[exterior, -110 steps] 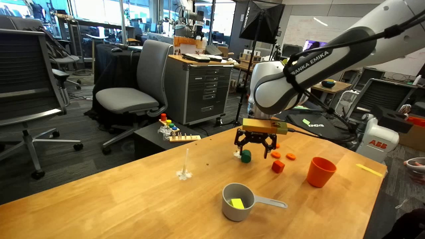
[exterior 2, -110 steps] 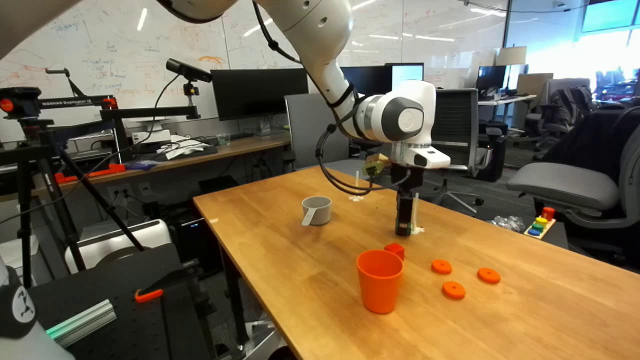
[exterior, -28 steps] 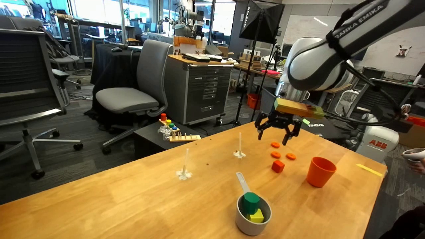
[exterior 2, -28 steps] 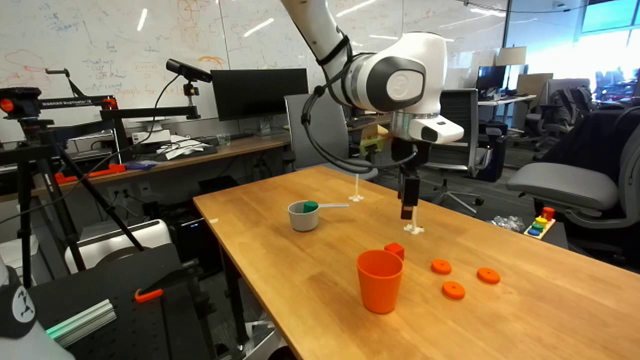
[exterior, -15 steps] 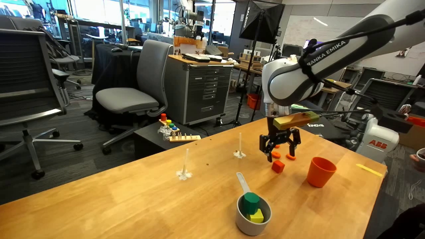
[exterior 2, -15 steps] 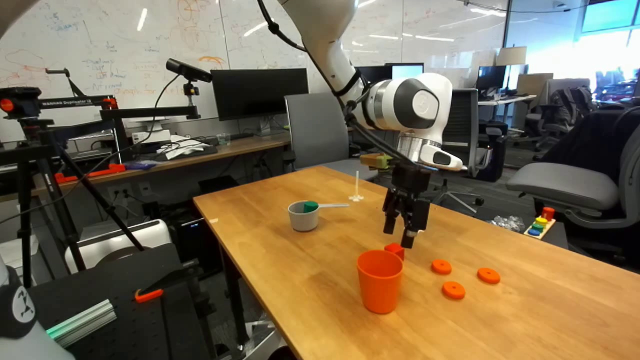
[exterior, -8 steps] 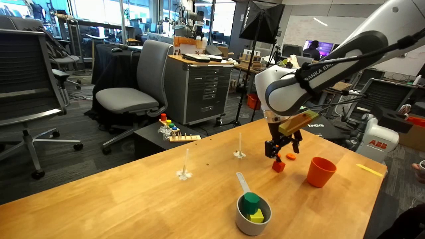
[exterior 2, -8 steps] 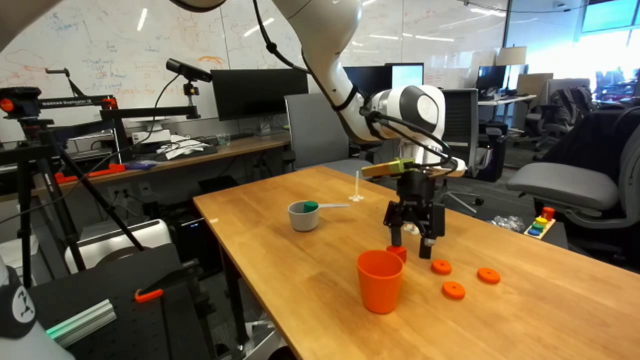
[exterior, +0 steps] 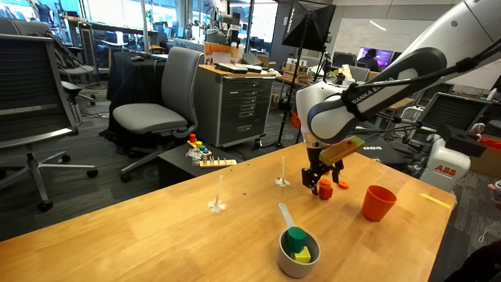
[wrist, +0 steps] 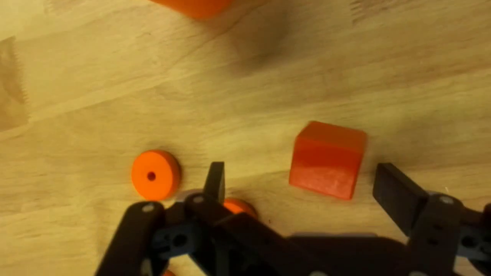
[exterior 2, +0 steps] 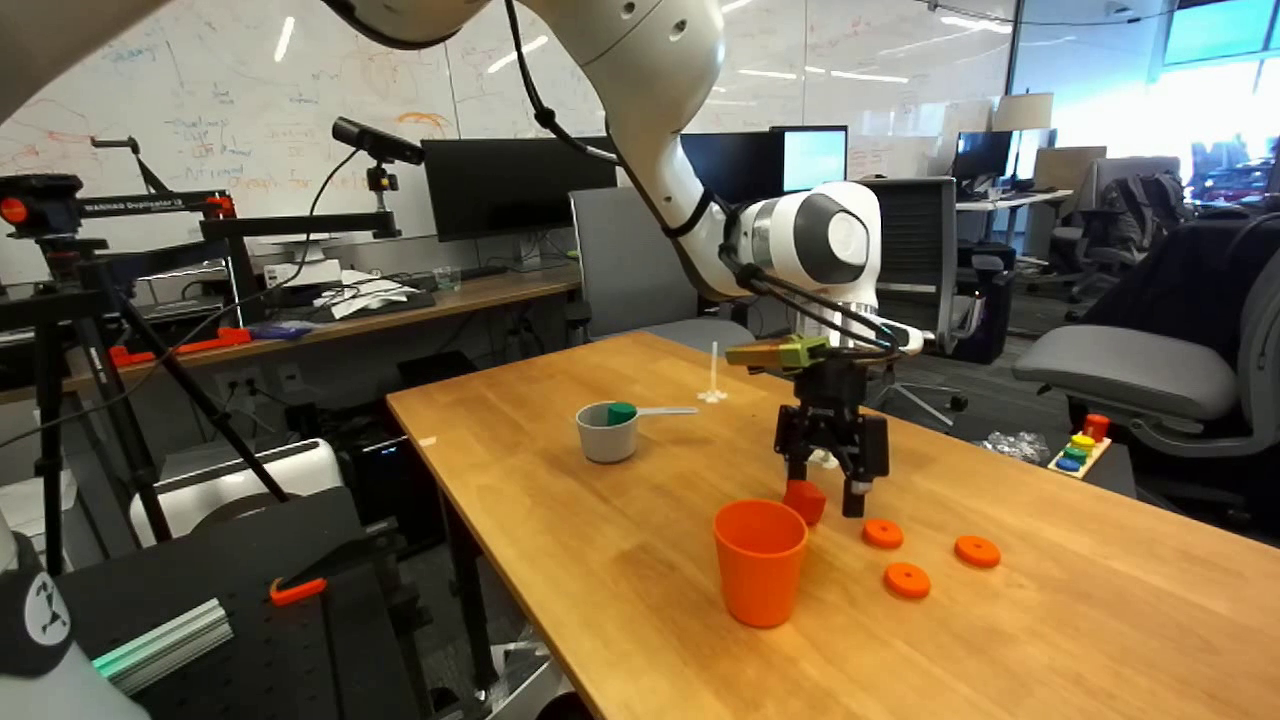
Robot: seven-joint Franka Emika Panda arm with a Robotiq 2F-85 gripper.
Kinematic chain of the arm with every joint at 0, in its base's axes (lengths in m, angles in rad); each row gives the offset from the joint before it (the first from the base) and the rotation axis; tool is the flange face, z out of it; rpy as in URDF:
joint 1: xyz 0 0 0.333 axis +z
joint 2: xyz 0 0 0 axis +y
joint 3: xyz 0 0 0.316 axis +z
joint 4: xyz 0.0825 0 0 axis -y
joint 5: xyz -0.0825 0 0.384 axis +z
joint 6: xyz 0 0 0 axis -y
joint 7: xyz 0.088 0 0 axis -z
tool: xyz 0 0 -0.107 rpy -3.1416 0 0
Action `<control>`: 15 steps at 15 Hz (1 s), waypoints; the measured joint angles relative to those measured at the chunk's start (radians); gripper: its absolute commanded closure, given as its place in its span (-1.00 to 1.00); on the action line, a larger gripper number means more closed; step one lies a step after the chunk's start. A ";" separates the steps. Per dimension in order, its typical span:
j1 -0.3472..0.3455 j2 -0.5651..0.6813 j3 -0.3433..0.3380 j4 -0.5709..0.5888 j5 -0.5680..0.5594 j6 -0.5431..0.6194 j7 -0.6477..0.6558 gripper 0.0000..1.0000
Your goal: Put the yellow, green and the orange blocks inside the grey measuring cup
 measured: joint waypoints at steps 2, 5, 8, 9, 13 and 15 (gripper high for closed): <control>0.000 0.000 0.008 0.000 0.007 0.018 0.000 -1.00; 0.001 0.000 0.016 0.000 0.024 0.044 0.000 -1.00; 0.000 -0.001 0.022 0.000 0.059 0.065 0.000 -1.00; -0.002 -0.001 0.023 -0.001 0.073 0.068 0.000 -1.00; -0.018 -0.001 0.025 -0.007 0.133 0.069 0.000 -1.00; -0.030 -0.001 0.026 -0.014 0.159 0.069 -0.001 -1.00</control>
